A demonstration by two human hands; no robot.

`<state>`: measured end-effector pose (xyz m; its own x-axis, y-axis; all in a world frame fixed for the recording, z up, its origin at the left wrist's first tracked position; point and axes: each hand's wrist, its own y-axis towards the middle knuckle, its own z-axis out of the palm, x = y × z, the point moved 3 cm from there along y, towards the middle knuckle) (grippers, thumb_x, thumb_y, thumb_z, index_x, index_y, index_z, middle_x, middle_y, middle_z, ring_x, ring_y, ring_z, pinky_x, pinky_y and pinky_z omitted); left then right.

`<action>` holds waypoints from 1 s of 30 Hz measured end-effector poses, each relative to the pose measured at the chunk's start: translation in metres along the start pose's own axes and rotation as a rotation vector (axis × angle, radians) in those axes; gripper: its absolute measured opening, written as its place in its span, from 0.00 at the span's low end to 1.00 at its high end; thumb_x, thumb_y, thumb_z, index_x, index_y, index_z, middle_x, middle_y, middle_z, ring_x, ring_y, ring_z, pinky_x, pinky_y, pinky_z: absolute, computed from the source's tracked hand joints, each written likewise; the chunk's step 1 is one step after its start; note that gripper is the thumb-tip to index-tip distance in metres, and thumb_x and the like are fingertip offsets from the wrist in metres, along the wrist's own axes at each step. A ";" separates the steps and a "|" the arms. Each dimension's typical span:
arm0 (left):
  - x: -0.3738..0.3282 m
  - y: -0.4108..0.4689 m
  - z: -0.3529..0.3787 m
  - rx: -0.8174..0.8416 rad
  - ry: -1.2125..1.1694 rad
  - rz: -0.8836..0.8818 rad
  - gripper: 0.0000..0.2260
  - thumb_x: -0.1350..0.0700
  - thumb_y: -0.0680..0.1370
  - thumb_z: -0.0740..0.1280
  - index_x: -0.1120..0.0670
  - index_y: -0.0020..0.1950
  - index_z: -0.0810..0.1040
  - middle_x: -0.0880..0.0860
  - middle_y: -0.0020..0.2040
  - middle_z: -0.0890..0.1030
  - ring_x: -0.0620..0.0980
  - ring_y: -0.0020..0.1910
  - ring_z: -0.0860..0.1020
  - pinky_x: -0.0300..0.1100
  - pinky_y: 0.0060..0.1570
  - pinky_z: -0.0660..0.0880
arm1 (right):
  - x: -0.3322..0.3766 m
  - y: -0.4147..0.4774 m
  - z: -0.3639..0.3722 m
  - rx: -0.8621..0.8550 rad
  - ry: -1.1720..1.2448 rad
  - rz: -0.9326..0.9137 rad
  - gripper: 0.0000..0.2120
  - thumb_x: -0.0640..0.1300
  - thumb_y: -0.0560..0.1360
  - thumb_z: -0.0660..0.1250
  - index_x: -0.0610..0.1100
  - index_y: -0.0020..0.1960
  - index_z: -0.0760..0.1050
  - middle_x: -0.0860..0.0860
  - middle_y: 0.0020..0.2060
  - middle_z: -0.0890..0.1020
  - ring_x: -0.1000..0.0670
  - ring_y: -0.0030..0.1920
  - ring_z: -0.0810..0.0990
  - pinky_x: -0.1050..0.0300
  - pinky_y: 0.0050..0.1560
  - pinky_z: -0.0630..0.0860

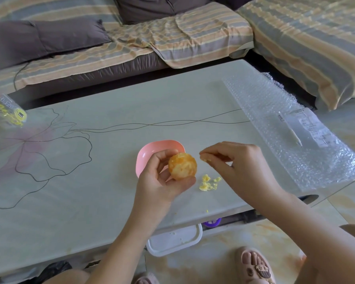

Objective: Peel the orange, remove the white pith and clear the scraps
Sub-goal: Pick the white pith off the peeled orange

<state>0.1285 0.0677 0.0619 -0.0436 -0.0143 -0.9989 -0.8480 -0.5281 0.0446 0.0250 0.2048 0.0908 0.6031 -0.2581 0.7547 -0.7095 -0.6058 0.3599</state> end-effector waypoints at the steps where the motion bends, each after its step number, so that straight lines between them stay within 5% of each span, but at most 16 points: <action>1: 0.000 0.001 0.002 -0.003 0.011 0.015 0.25 0.66 0.60 0.76 0.50 0.53 0.75 0.39 0.45 0.82 0.40 0.46 0.82 0.33 0.44 0.76 | 0.004 -0.001 -0.002 -0.010 0.056 0.017 0.02 0.41 0.71 0.72 0.47 0.41 0.82 0.56 0.36 0.83 0.57 0.40 0.80 0.69 0.40 0.73; 3: 0.000 0.001 0.005 -0.012 0.029 0.042 0.27 0.71 0.63 0.77 0.51 0.55 0.75 0.39 0.46 0.82 0.40 0.47 0.81 0.33 0.45 0.76 | 0.012 -0.005 -0.004 -0.019 0.160 0.045 0.05 0.42 0.68 0.75 0.50 0.40 0.81 0.57 0.37 0.82 0.58 0.40 0.80 0.71 0.41 0.74; 7: -0.006 0.000 0.009 -0.022 0.073 0.129 0.26 0.72 0.66 0.74 0.53 0.60 0.76 0.36 0.53 0.81 0.42 0.53 0.81 0.36 0.51 0.77 | 0.023 -0.011 -0.001 -0.023 0.213 0.031 0.14 0.41 0.67 0.77 0.51 0.37 0.71 0.59 0.41 0.82 0.53 0.43 0.80 0.58 0.46 0.76; 13: -0.012 -0.004 0.009 -0.137 0.321 0.376 0.27 0.50 0.66 0.73 0.43 0.64 0.74 0.38 0.59 0.76 0.52 0.62 0.76 0.51 0.56 0.77 | 0.030 -0.011 -0.004 -0.092 0.202 -0.017 0.21 0.35 0.67 0.75 0.50 0.34 0.62 0.58 0.41 0.82 0.53 0.42 0.79 0.60 0.44 0.75; 19: -0.015 -0.005 0.007 -0.195 0.474 0.539 0.27 0.49 0.68 0.72 0.45 0.67 0.71 0.38 0.59 0.74 0.48 0.60 0.76 0.51 0.53 0.79 | 0.033 -0.012 -0.006 -0.126 0.178 -0.094 0.22 0.33 0.67 0.73 0.50 0.34 0.61 0.55 0.38 0.81 0.53 0.39 0.79 0.58 0.40 0.75; 30: -0.021 -0.010 0.008 -0.199 0.321 0.460 0.28 0.49 0.66 0.73 0.44 0.65 0.73 0.39 0.57 0.76 0.55 0.60 0.77 0.50 0.53 0.79 | 0.040 -0.014 -0.007 -0.160 0.176 -0.166 0.17 0.34 0.67 0.72 0.50 0.37 0.65 0.56 0.38 0.80 0.52 0.40 0.78 0.54 0.39 0.72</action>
<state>0.1339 0.0798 0.0822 -0.1950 -0.5189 -0.8323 -0.6635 -0.5551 0.5016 0.0569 0.2085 0.1196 0.6534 -0.0225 0.7567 -0.6632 -0.4989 0.5578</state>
